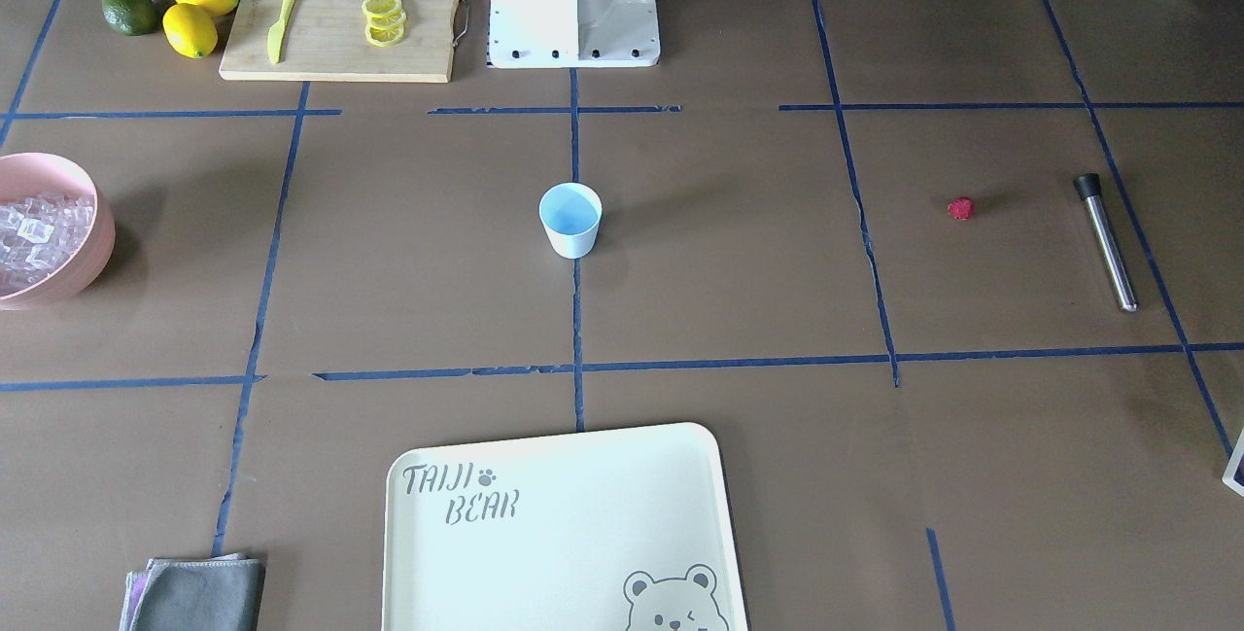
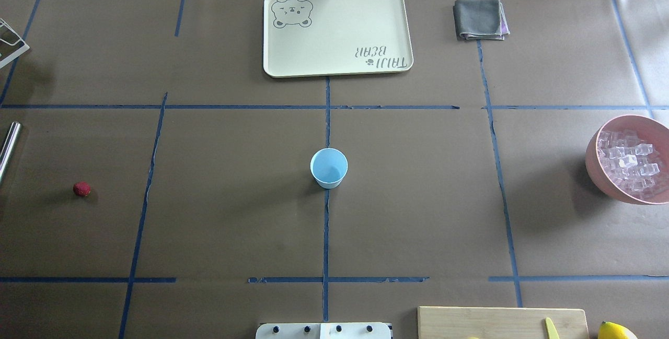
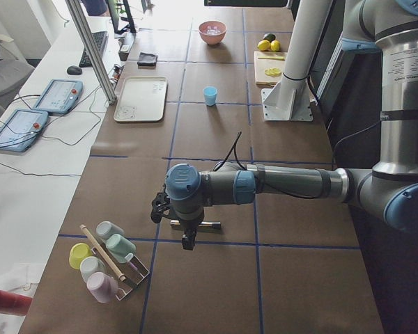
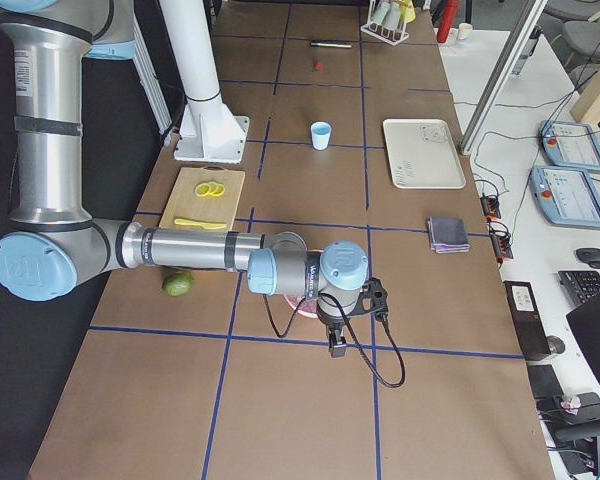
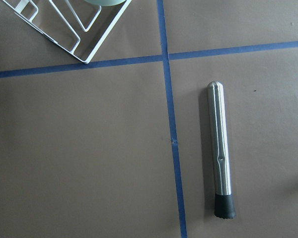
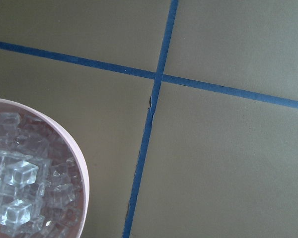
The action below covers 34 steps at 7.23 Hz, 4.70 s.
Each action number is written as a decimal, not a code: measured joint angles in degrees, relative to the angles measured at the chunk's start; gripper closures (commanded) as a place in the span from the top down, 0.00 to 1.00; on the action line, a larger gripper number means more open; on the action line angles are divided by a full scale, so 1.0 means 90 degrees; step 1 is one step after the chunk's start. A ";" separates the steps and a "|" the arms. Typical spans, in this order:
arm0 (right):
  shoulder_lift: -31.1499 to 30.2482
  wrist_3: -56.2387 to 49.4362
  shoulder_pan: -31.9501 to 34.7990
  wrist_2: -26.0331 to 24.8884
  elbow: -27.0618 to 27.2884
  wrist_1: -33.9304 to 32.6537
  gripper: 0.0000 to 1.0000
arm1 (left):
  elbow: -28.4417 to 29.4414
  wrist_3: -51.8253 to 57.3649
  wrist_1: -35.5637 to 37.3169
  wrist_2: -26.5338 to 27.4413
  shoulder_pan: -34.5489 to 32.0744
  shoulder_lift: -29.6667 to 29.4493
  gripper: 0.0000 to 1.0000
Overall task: Mash ice and strawberries in cup
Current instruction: 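Move the right gripper over the pink bowl of ice cubes, then lower the right gripper into the bowl and grasp an ice cube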
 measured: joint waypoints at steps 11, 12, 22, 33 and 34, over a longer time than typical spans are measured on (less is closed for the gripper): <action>-0.0237 0.3303 -0.1858 -0.0306 0.1340 0.1721 0.85 | -0.0078 -0.0039 -0.0003 -0.0002 0.0107 -0.0023 1.00; -0.0261 0.3607 -0.2069 -0.0355 0.1345 0.1912 0.84 | -0.0078 -0.0039 -0.0004 -0.0006 0.0107 -0.0036 1.00; -0.0610 0.3917 -0.3114 -0.0865 0.1227 0.2061 0.66 | -0.0070 -0.0039 -0.0010 -0.0019 0.0107 -0.0046 1.00; -0.0536 0.3891 -0.3071 -0.0858 0.1299 0.2019 0.00 | -0.0029 -0.0033 -0.0010 -0.0028 0.0107 -0.0046 1.00; -0.0507 0.3913 -0.3012 -0.0834 0.1507 0.1984 0.00 | -0.0029 -0.0032 -0.0010 -0.0029 0.0107 -0.0046 1.00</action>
